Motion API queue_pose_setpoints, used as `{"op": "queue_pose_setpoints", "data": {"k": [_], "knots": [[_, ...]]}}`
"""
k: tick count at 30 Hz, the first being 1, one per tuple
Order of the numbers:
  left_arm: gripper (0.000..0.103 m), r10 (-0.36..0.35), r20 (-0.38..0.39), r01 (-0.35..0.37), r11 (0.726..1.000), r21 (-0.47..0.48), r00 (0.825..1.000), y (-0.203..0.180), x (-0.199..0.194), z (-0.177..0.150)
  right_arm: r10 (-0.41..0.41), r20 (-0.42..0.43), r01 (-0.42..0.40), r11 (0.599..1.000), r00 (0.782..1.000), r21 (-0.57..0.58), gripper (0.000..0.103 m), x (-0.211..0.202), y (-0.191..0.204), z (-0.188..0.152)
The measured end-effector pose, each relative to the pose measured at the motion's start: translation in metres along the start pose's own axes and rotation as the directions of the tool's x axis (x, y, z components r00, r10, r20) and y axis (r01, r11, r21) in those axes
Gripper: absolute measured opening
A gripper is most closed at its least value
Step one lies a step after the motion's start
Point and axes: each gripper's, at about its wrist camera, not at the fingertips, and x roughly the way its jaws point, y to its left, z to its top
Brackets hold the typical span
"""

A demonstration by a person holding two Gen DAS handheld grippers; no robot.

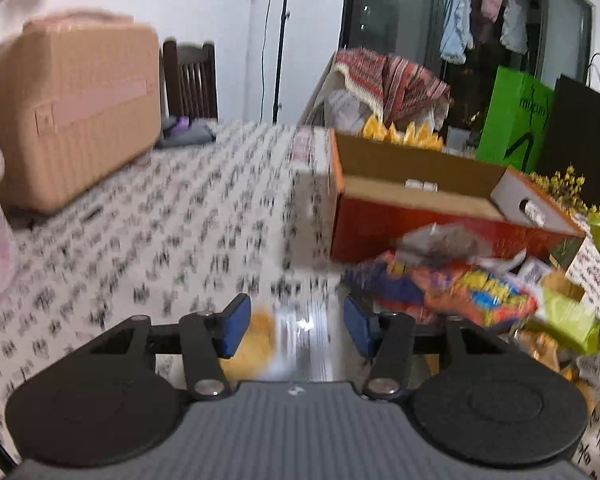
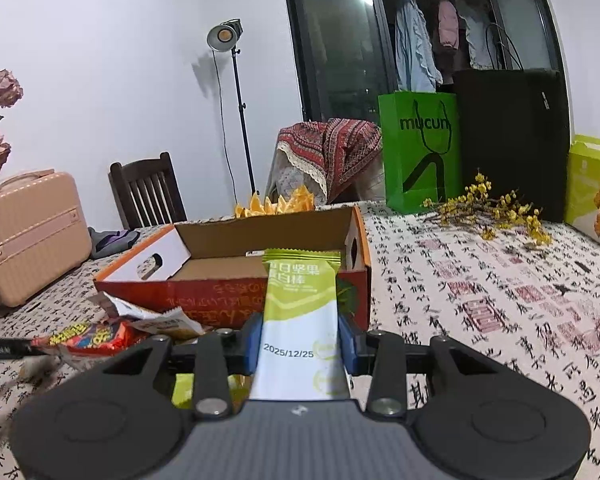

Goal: Organize snacks

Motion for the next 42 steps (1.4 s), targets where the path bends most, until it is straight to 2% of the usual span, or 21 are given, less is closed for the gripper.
{"op": "queue_pose_setpoints", "data": {"k": [3,5,6,8,11,14,15,18,19,20,22,26,33,42], "knots": [[0.051,0.004,0.031,-0.005,1.0,0.019,1.0,-0.005,-0.003,0.01,0.0,0.015,0.0,1.0,1.0,-0.004,0.038,0.002,0.002,0.006],[0.053,0.005,0.018,-0.005,1.0,0.011,1.0,-0.004,0.0,0.012,0.002,0.02,-0.002,1.0,1.0,-0.002,0.038,0.002,0.002,0.008],[0.057,0.004,0.005,-0.004,1.0,0.009,1.0,-0.003,0.002,0.011,0.004,0.02,-0.004,1.0,1.0,-0.002,0.038,0.002,0.002,0.008],[0.09,0.02,-0.02,-0.019,1.0,0.007,1.0,-0.001,0.007,0.004,0.005,0.014,-0.005,1.0,1.0,-0.002,0.038,0.003,0.001,0.007],[0.094,0.055,-0.063,-0.052,0.998,0.036,0.997,-0.001,0.018,-0.009,0.006,0.0,-0.006,1.0,1.0,0.004,0.038,0.006,0.0,0.003],[0.102,0.1,-0.166,-0.097,0.995,0.026,0.981,0.005,0.041,-0.016,0.014,-0.01,-0.014,1.0,1.0,0.006,0.038,0.008,0.001,-0.001],[0.103,0.113,-0.166,-0.111,0.994,0.019,0.98,0.008,0.044,-0.017,0.016,-0.011,-0.016,1.0,1.0,0.006,0.038,0.008,0.001,-0.002],[0.102,0.097,-0.164,-0.099,0.995,-0.002,0.982,0.013,0.044,-0.017,0.017,-0.012,-0.017,1.0,1.0,0.008,0.038,0.007,0.0,-0.003],[0.097,0.093,-0.158,-0.094,0.996,0.004,0.983,0.013,0.043,-0.018,0.015,-0.012,-0.015,1.0,1.0,0.01,0.038,0.006,-0.001,-0.004],[0.083,0.093,-0.149,-0.092,0.996,0.012,0.985,0.012,0.04,-0.019,0.013,-0.012,-0.013,1.0,1.0,0.012,0.038,0.006,-0.001,-0.004],[0.074,0.08,-0.136,-0.081,0.997,0.0,0.987,0.014,0.035,-0.019,0.01,-0.012,-0.01,1.0,1.0,0.015,0.038,0.005,-0.002,-0.005],[0.064,0.055,-0.118,-0.058,0.998,-0.016,0.992,0.017,0.027,-0.02,0.014,-0.013,-0.013,1.0,1.0,0.014,0.038,0.004,-0.002,-0.005],[0.063,0.034,-0.009,-0.034,0.999,-0.01,0.999,0.013,0.001,-0.007,0.017,-0.01,-0.017,1.0,1.0,0.003,0.038,0.004,0.002,-0.002],[0.064,-0.046,0.123,0.039,0.998,0.053,0.991,-0.03,-0.01,0.06,0.028,0.055,-0.027,0.999,0.998,-0.017,0.038,0.014,0.009,0.036]]}}
